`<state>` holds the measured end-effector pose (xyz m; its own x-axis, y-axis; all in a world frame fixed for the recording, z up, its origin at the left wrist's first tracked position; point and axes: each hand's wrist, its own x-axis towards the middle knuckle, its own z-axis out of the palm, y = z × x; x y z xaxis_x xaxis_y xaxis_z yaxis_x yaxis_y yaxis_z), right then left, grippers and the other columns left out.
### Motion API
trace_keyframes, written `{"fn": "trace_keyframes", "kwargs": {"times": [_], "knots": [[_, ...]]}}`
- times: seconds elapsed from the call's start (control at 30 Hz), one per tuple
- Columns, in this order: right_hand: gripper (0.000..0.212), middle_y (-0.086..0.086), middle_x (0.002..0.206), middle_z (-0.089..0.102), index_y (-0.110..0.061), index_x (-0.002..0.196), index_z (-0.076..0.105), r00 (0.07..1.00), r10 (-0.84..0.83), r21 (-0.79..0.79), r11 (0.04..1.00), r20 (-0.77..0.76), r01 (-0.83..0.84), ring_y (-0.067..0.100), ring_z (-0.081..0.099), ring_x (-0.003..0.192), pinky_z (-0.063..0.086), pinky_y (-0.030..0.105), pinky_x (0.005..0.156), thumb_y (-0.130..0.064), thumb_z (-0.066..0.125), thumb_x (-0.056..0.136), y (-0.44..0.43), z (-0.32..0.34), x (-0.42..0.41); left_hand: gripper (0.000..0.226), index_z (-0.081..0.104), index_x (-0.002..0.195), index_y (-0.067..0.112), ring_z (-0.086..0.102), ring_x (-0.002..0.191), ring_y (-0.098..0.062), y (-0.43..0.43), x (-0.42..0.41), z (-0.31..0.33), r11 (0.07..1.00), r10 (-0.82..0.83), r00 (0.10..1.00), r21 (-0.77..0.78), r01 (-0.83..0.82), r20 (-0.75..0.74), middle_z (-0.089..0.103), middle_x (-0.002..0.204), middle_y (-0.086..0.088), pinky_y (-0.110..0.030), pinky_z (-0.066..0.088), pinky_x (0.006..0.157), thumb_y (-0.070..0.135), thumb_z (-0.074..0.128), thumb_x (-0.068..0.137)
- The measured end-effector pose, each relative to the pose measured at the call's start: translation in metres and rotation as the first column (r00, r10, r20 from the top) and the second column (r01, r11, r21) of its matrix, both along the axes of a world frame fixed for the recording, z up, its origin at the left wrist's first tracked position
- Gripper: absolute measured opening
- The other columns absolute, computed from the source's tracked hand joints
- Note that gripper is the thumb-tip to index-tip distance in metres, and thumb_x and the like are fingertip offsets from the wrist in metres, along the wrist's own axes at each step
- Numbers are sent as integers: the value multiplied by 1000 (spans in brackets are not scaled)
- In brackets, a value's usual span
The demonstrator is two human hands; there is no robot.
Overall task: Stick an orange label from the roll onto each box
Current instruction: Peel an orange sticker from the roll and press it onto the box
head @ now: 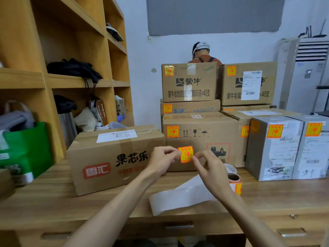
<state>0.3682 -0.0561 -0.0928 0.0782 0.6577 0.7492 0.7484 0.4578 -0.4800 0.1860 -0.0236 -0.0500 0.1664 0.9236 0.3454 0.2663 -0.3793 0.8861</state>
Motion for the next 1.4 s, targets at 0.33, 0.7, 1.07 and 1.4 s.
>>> {"fn": "trace_keyframes", "kwargs": {"times": [0.33,0.7,1.07,1.4], "knots": [[9,5,74,71,-10,79,75,722,462,-154,779,-515,-608,4,58,69,45,16,67,-14,74,87,18,33,-88,9,79,81,27,65,81,-7,-18,-113,6,980,152,985,143,-140,-76,75,83,7,-31,51,81,22,76,88],[20,-17,105,61,-37,68,67,805,576,-104,800,-140,-590,9,48,111,38,38,98,-25,76,80,31,45,-235,19,73,73,39,53,111,-8,-48,-246,7,826,509,842,377,-420,-178,65,109,17,-24,37,94,26,78,85],[8,-2,139,57,-22,83,65,892,429,-88,903,145,-420,11,40,136,18,38,121,-22,66,90,54,39,-297,3,80,84,27,44,133,-9,-23,-295,-5,770,614,772,339,-540,-165,61,134,15,-42,33,114,28,78,86],[10,-9,120,59,-23,81,63,926,368,6,929,81,-370,10,44,117,26,25,104,-23,66,89,71,20,-314,8,82,88,20,45,124,-7,-5,-296,-11,720,669,733,352,-598,-121,66,127,12,-34,34,106,26,77,87]]}}
